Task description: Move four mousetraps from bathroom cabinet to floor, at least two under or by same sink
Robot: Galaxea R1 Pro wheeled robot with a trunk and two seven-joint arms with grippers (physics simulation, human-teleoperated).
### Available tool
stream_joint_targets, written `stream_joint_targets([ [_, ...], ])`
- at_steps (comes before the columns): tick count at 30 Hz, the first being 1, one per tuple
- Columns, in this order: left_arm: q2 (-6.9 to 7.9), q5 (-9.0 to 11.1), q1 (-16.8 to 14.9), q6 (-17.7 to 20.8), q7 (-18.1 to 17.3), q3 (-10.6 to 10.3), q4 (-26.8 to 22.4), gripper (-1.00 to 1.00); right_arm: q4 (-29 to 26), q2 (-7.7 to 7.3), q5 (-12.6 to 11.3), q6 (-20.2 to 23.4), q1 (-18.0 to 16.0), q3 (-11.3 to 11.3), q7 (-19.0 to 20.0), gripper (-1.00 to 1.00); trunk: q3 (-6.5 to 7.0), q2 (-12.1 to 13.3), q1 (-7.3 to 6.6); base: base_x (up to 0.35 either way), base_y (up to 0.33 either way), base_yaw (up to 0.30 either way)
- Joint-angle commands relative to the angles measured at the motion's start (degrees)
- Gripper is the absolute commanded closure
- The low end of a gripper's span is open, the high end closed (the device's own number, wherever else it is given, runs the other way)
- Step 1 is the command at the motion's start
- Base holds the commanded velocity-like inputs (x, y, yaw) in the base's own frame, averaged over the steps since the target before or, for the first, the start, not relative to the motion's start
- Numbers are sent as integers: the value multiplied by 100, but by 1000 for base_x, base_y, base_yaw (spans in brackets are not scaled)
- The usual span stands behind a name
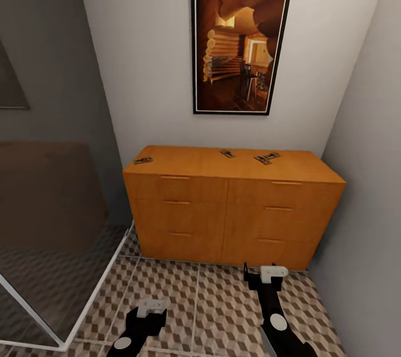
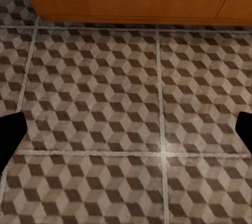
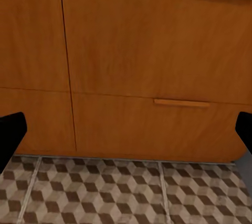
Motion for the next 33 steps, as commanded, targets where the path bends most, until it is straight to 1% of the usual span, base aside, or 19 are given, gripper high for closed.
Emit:
stream_joint_targets([
  [1, 4, 1, -1, 32, 40, -22, -11, -100, 5, 0, 60, 3, -5, 10, -53, -100, 0, -3, 2, 261, 145, -174],
  [8, 4, 1, -1, 32, 40, -22, -12, -100, 5, 0, 61, 3, -5, 10, -52, -100, 44, -3, 2, 234, 117, -205],
  [16, 4, 1, -1, 32, 40, -22, -19, -100, 5, -18, 67, -4, -5, 7, -50, -100, 96, -3, 2, 33, 10, -210],
  [21, 4, 1, -1, 32, 40, -22, -23, -100, 5, -32, 68, -6, -5, 10, -47, -100, 107, -3, 2, 3, 1, -70],
  [33, 4, 1, -1, 32, 41, -22, -29, -100, 5, -35, 69, -6, -5, 10, -47, -100, 110, -3, 2, 0, 0, -8],
])
